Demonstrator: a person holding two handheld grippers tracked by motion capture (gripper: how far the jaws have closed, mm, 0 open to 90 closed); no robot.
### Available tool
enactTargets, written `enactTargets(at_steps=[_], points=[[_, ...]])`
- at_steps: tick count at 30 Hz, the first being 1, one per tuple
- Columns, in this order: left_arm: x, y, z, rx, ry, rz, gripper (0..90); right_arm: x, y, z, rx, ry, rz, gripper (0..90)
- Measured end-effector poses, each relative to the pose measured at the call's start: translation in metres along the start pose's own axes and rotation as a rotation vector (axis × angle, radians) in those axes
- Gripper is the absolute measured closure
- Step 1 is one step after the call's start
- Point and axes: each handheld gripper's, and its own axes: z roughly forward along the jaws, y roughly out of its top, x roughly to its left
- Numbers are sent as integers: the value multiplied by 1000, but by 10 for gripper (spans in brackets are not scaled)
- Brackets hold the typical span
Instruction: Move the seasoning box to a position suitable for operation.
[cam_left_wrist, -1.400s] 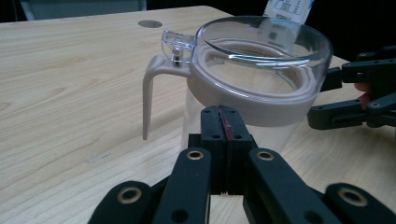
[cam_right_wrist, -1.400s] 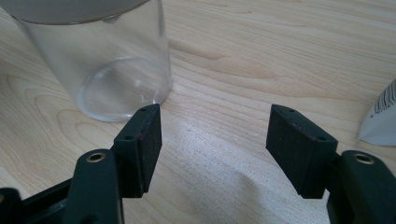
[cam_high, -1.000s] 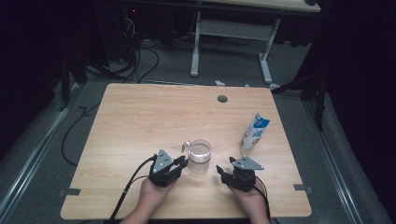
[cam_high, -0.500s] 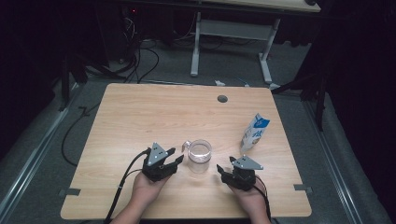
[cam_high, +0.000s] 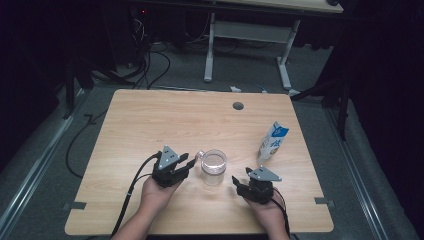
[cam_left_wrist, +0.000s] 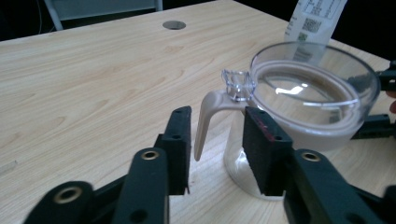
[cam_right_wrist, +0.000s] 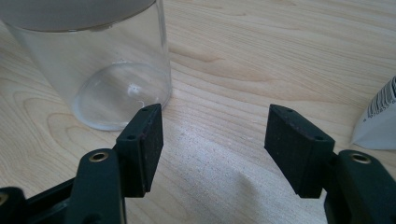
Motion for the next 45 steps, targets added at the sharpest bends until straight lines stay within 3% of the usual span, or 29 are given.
enactTargets(at_steps=[6, 10, 20, 45], points=[[1, 10, 4, -5, -20, -9, 811, -1, 0, 0, 0, 4, 11, 375], [-1, 16, 8, -7, -8, 4, 897, -1, 0, 0, 8, 9, 19, 378], [-6, 28, 16, -11, 17, 26, 898, -1, 0, 1, 12, 16, 25, 382], [-11, 30, 26, -11, 42, 58, 898, 0, 0, 1, 15, 19, 22, 383]])
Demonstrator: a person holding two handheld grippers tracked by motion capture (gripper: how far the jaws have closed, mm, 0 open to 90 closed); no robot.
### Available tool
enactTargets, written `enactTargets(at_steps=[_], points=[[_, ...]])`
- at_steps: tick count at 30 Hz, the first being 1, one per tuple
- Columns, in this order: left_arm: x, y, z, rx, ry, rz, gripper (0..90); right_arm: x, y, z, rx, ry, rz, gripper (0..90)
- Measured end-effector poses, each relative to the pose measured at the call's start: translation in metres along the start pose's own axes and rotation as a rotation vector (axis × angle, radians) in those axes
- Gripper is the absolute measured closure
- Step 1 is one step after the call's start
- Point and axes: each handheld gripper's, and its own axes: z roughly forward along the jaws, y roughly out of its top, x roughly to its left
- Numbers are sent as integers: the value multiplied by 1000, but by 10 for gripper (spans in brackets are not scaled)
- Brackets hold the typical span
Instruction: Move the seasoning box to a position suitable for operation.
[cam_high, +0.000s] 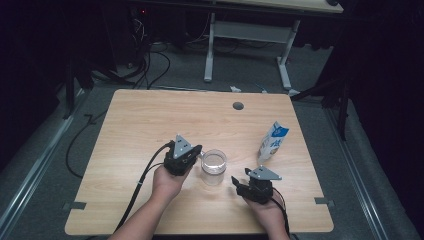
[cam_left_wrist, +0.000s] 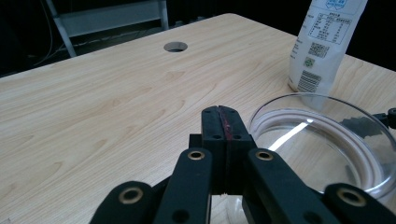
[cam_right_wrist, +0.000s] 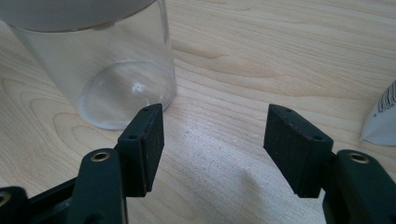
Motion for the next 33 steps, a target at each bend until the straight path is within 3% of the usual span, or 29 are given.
enactTargets(at_steps=[11, 23, 33], points=[[0, -1, 1, -7, -2, -4, 899, 3, 3, -4, -36, 16, -7, 435], [0, -2, 1, -13, -3, -5, 899, 17, 19, -15, -123, 52, -29, 716], [0, -2, 1, -14, -1, -2, 899, 23, 27, -17, -154, 77, -44, 806]])
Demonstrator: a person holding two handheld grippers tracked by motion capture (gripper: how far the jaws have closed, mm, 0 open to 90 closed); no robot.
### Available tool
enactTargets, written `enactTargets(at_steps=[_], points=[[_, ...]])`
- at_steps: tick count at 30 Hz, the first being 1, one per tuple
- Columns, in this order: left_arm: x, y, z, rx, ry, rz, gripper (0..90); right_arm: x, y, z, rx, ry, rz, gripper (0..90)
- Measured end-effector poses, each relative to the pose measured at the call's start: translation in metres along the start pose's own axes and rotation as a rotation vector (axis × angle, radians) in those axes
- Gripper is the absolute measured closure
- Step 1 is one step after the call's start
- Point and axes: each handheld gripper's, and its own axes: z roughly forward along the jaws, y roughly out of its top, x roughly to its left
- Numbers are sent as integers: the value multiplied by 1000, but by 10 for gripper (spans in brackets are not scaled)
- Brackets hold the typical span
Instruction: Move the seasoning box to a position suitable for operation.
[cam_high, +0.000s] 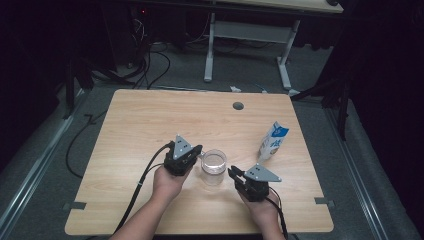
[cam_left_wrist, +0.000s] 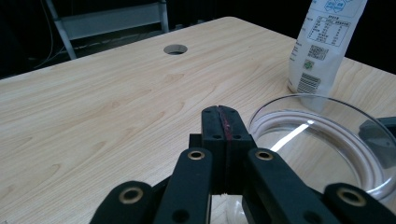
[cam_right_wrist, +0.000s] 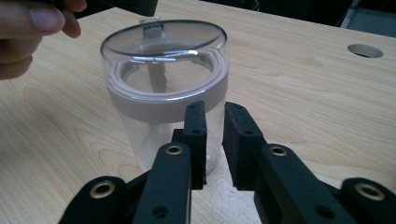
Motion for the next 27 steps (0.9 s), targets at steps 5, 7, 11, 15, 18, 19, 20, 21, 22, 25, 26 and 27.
enactTargets(at_steps=[5, 7, 11, 15, 18, 19, 20, 21, 22, 25, 26, 27], points=[[0, 0, 0, 0, 0, -1, 899, 1, 2, -1, -11, 6, 3, 869], [0, 0, 0, 0, 0, -1, 899, 1, 2, -2, -17, 11, 0, 887], [0, 0, 0, 1, 2, -3, 899, 0, 3, -3, -23, 16, -7, 897], [1, -1, 1, 7, 3, -8, 899, 1, 4, -2, -27, 20, -14, 896], [1, -1, 1, 6, 4, -9, 899, 3, 6, -3, -45, 23, -21, 896], [1, -1, 1, 6, 3, -9, 899, 3, 6, -3, -50, 28, -18, 896], [2, -1, 1, 6, 3, -9, 899, 4, 7, -3, -53, 30, -22, 896], [1, -1, 1, 6, 3, -9, 899, 5, 8, -3, -56, 29, -24, 896], [1, -1, 1, 6, 4, -9, 899, 6, 9, -3, -61, 31, -28, 896], [1, -1, 1, 6, 4, -9, 899, 8, 10, -3, -68, 35, -32, 895], [1, -1, 1, 6, 4, -9, 899, 9, 11, -2, -68, 37, -34, 895], [1, -2, 1, 5, 3, -10, 899, 9, 11, -2, -68, 38, -37, 894]])
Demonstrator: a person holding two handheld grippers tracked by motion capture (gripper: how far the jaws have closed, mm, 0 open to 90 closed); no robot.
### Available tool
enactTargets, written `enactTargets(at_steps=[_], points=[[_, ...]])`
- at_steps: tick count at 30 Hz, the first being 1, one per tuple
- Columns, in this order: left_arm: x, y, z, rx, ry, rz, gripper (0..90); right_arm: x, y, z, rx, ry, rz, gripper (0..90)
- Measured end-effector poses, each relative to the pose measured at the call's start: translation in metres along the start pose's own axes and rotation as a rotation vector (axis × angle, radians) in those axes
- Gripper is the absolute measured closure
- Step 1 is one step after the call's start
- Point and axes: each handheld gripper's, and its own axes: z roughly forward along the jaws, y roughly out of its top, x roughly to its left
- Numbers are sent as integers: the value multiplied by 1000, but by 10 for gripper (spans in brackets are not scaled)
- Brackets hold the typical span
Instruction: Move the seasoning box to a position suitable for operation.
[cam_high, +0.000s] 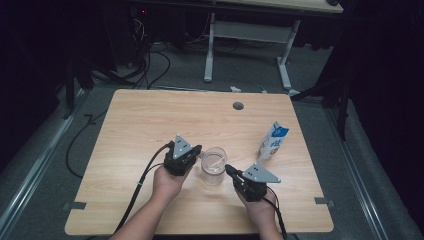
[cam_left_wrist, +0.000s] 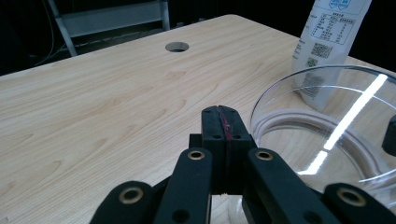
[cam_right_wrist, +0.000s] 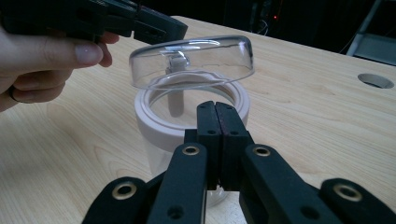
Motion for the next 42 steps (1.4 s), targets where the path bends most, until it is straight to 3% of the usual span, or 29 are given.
enactTargets(at_steps=[8, 18, 22, 29, 42], points=[[0, 0, -2, -2, -8, -1, 898, 3, 2, 2, -3, 6, -6, 891], [1, -13, -25, -31, -28, -44, 887, 5, 2, 1, -8, 9, -8, 890], [-6, -27, -31, -26, -46, -35, 868, 7, 3, 2, -7, 5, -9, 890], [-20, -43, -32, -16, -91, -60, 877, 10, 3, 3, -6, 1, -19, 883], [-32, -47, -31, -31, -127, -69, 895, 10, 4, 1, -20, 1, -13, 880]])
